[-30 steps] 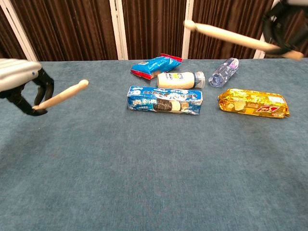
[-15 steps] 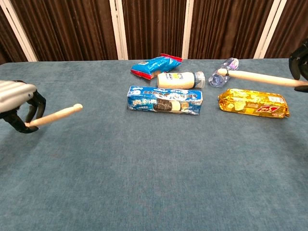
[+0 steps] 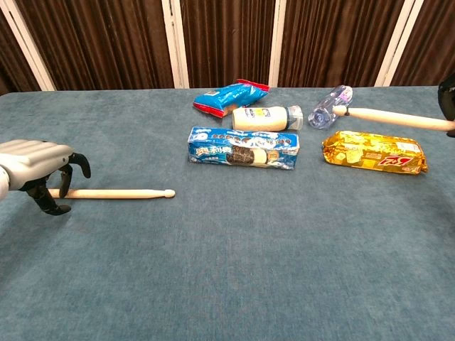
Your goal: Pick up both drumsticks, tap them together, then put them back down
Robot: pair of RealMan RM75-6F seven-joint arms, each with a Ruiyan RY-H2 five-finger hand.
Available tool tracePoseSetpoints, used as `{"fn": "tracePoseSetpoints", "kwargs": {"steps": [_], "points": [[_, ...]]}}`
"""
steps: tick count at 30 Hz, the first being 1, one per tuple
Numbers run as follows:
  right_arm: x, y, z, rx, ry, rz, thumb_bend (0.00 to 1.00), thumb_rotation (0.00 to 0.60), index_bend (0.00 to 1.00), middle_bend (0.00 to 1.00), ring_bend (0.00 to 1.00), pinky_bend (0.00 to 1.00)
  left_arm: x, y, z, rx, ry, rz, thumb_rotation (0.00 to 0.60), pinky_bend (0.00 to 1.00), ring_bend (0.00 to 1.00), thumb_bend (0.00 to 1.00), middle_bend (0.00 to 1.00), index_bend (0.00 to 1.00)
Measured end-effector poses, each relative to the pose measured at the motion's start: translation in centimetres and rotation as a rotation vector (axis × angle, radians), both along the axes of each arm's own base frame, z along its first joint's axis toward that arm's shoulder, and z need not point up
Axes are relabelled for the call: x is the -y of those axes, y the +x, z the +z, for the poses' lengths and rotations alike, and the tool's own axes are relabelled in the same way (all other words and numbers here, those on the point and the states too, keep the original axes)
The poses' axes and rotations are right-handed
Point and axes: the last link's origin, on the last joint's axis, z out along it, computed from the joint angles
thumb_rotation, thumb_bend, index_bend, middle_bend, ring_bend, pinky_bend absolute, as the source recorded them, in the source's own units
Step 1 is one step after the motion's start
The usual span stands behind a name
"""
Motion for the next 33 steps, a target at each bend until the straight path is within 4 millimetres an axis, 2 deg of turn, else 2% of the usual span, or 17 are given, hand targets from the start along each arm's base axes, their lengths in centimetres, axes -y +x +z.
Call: {"fn": "tracePoseSetpoints", "kwargs": {"steps": [5,8,12,16,19,26,33], "points": [[-0.3,-0.3,-0.5,0.005,0.006,0.0,0.5,0.6,0.82,0.67,0.48,0.04,0.4,1.1,1.1,0.048,0.0,-0.005,0.6,0.0,0.01,0.4,0.35,0.23],[-0.6,-0.7,-1.1,-0.006,0.017,0.0,0.5,0.6,0.82,0.67,0.48,0.04,0.9,1.8,2.5,0.097,0.017,-0.018,0.6,0.0,0.01,0.4,0.34,0.23],[-0.7,-1.8,-2.4,-0.055,0.043,-0.016,0.5,0.6,0.82,0.67,0.48,0.04,1.7,2.0,6.1,0.115,0.081,-0.054,0.6,0.0,0.01,0.4,0.34,0.23],[-0.5,-2.7,-4.4,-0.106,0.064,-0.024,0.5,0.6,0.82,0.67,0.48,0.04,2.7,1.1,10.3,0.105,0.153,-0.073,0.6,0.0,0.01,0.4,0.34,0.23],[-0.3,-3.0,-5.4,-0.134,0.075,-0.02,0.5,0.6,0.82,0.67,0.48,0.04,3.3,0.3,12.1,0.116,0.188,-0.067,0.6,0.0,0.01,0.4,0.34,0.23],[-0.3,-3.6,-6.9,-0.169,0.095,-0.006,0.5,0.6,0.82,0.67,0.48,0.04,3.7,-0.8,14.2,0.125,0.22,-0.063,0.6,0.0,0.01,0.4,0.34,0.23],[-0.2,-4.2,-8.3,-0.179,0.11,-0.004,0.5,0.6,0.82,0.67,0.48,0.04,3.9,-0.9,14.1,0.108,0.197,-0.069,0.6,0.0,0.01,0.4,0.34,0.23]]}}
